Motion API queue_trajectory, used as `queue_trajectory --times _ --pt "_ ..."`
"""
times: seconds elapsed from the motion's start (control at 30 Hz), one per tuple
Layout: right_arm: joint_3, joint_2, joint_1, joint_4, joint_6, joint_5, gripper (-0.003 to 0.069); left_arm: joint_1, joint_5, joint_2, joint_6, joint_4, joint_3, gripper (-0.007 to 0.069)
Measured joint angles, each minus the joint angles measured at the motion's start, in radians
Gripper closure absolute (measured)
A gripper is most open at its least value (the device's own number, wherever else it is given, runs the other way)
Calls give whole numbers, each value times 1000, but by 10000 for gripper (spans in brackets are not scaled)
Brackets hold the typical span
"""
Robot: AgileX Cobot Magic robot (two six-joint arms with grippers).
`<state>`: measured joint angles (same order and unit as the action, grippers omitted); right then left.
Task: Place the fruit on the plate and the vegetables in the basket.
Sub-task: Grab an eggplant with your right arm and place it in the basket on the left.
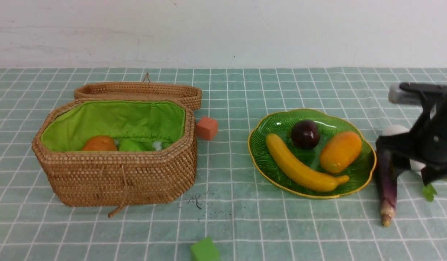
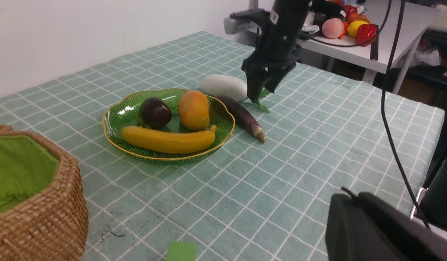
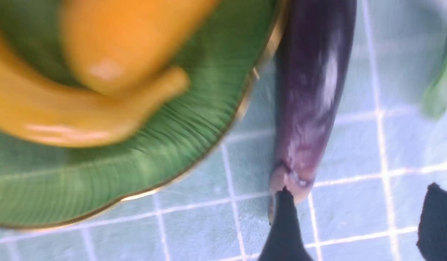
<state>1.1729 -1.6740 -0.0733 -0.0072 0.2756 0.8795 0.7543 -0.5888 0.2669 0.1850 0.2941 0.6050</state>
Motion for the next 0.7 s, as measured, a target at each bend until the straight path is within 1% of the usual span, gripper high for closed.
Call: queue_trajectory --times 0.1,0.3,0.53,0.57,0.6,0.63,0.67,0.7 --pt "-45 -33 21 18 5 -76 187 0 1 0 2 0 0 620" --pt "-52 -118 28 30 11 -192 186 0 2 0 2 0 0 618" --pt "-51 -187 31 30 11 -220 202 0 2 0 2 0 0 618" --pt "-51 -191 31 29 11 -220 224 0 2 0 1 0 0 618" --pt "-49 -191 31 29 11 -220 227 0 2 0 1 0 0 618" --pt "-49 -192 32 25 3 -218 263 0 2 0 1 0 0 617" --pt "-49 -192 32 25 2 -218 268 0 2 0 1 0 0 617" --pt "-49 -192 33 21 -7 -217 297 0 2 0 1 0 0 617"
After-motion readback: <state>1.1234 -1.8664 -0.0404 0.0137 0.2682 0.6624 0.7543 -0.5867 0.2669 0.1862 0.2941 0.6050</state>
